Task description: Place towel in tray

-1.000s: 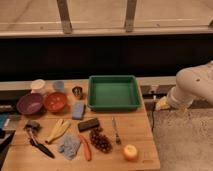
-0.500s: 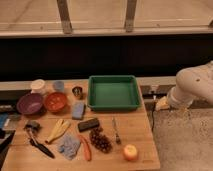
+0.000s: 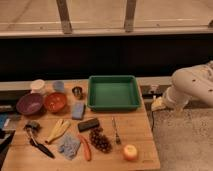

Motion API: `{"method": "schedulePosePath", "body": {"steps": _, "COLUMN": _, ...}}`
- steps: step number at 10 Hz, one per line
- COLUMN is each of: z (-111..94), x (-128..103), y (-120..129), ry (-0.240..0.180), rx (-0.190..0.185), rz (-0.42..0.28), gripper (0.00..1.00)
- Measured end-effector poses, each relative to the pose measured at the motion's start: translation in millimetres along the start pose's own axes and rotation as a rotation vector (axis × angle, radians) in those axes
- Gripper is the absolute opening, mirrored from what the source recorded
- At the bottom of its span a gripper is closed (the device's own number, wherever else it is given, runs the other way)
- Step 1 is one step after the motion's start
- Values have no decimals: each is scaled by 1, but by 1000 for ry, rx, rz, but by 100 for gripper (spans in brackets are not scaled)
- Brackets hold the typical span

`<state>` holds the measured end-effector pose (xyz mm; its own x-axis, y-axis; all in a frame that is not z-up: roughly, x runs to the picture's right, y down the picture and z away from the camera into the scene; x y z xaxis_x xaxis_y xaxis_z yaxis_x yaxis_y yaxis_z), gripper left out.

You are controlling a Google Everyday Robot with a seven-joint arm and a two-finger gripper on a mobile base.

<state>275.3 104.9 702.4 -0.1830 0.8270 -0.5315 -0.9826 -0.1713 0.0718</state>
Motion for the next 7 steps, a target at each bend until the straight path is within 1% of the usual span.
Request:
{"method": "schedulePosePath", "body": {"steps": 4, "z": 9, "x": 12, "y": 105, "ry": 7, "rx": -25, "rz": -184, "gripper": 66}}
{"method": "schedulePosePath", "body": {"steps": 5, "z": 9, "x": 18, "y": 135, "ry": 7, "rx": -35, "rz": -240, "gripper": 66}}
{"method": "schedulePosePath", "body": {"steps": 6, "z": 10, "x": 24, "y": 159, "ry": 10, "rx": -48, "rz": -287, "gripper": 66}}
{"method": "schedulePosePath", "body": {"steps": 7, "z": 9, "x": 35, "y": 192, "ry": 11, "rx": -69, "rz": -357, "gripper": 66}}
